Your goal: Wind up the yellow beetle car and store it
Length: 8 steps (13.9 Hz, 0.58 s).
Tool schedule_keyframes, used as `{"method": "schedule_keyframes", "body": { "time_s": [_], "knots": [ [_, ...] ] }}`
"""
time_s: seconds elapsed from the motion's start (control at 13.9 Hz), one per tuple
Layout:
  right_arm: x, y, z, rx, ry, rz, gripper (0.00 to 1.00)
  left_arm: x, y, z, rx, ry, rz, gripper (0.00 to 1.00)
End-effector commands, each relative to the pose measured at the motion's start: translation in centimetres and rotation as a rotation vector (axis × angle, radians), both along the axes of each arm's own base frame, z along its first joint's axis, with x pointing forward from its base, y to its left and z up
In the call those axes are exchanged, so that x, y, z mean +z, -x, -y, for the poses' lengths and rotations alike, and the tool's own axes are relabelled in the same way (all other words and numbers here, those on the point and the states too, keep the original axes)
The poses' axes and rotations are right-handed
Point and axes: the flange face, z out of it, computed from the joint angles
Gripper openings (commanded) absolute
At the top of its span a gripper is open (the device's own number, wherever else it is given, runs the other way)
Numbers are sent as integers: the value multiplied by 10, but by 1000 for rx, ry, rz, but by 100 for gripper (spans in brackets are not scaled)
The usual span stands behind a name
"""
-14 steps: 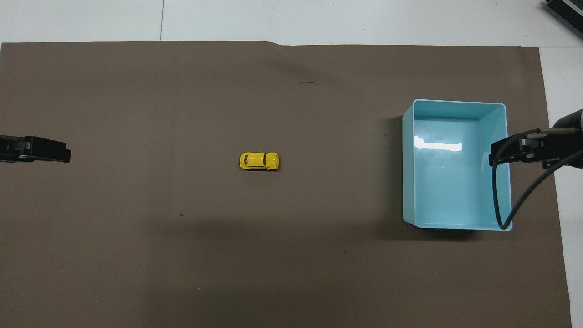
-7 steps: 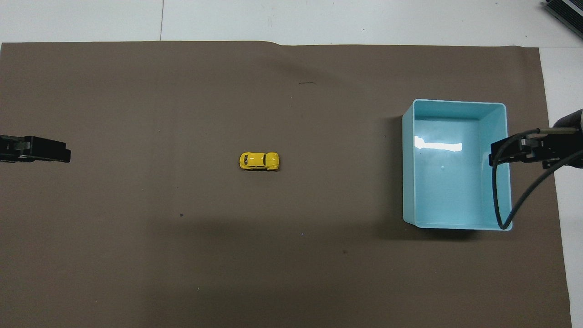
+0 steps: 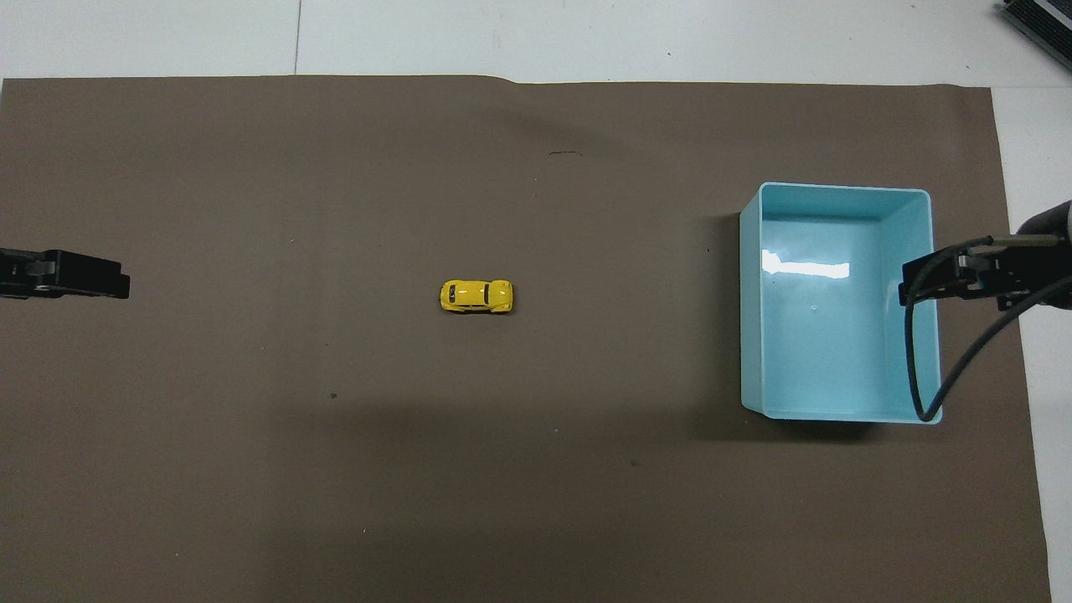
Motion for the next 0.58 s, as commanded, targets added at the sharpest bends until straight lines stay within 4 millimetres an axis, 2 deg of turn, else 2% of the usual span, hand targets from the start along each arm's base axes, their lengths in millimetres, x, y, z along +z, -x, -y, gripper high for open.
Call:
{"method": "schedule_keyframes", "body": {
  "time_s": [0.0,0.51],
  "knots": [
    [1,6,3,18,-22,13,100,2,-2,-3,1,14,11,100],
    [1,6,3,18,-22,13,100,1,-4,-3,7,15,16,100]
  ]
}}
